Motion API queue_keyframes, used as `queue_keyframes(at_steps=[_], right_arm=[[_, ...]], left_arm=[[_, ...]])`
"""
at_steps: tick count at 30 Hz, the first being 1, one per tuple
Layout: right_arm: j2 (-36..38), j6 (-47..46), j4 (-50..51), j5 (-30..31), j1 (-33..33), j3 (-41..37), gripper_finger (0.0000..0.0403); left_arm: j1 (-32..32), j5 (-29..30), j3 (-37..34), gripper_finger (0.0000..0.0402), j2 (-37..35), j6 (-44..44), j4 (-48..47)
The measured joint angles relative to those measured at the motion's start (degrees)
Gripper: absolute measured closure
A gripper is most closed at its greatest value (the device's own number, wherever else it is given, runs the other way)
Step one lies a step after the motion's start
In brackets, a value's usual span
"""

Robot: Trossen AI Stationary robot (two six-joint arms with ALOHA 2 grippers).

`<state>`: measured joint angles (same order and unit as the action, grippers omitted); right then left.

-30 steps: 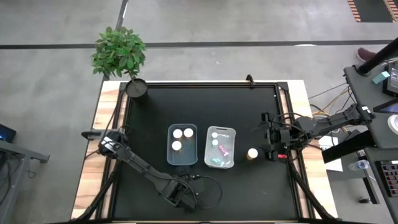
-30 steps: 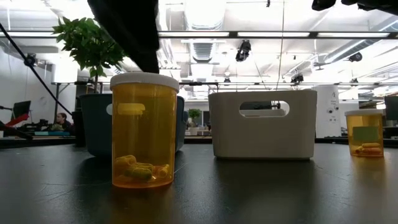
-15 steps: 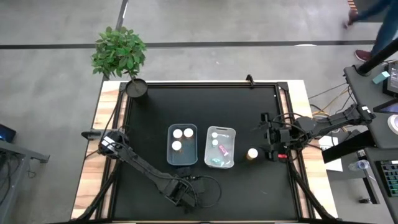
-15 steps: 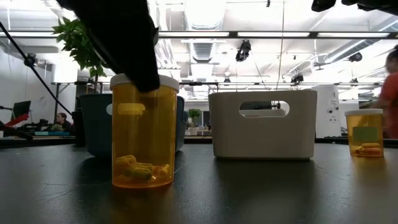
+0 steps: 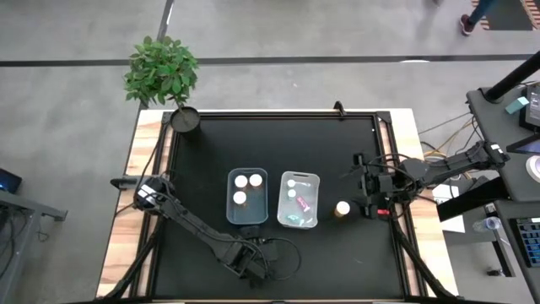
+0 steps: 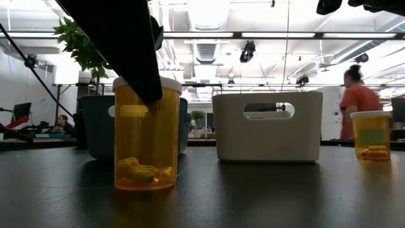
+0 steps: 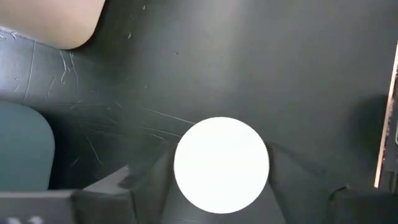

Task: Pick and place medicine bottles into bin by pill shape (circle, oval)
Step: Put the orange capsule bottle into the blue bin

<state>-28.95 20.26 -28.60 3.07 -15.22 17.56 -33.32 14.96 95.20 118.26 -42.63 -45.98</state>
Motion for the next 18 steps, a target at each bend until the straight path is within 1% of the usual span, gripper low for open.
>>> queue_keyframes(at_steps=[3,5,8,12,15,18], right_arm=[[0.00,-0.53,0.10,0.00,0.00,0.00,0.0172],[0.00,-1.01,0.43,0.00,0.00,0.00,0.0172],[0.00,-1.48,1.18,0.00,0.00,0.00,0.0172],[0.00,-2.75,1.65,0.00,0.00,0.00,0.0172],[0.00,-4.01,2.12,0.00,0.00,0.00,0.0172],[0.00,-4.99,3.01,0.00,0.00,0.02,0.0172]], left_arm=[[0.04,0.04,0.00,0.0202,-0.02,0.96,0.00],[0.15,0.03,0.14,0.0214,-0.02,1.46,-0.08],[0.54,-0.06,1.14,0.0214,-0.02,1.89,-0.23],[1.33,-0.57,4.98,0.0212,-0.64,7.95,-1.08],[2.66,-0.41,7.04,0.0206,-2.74,11.61,-4.34],[5.15,1.88,7.28,0.0204,-5.87,11.55,-9.59]])
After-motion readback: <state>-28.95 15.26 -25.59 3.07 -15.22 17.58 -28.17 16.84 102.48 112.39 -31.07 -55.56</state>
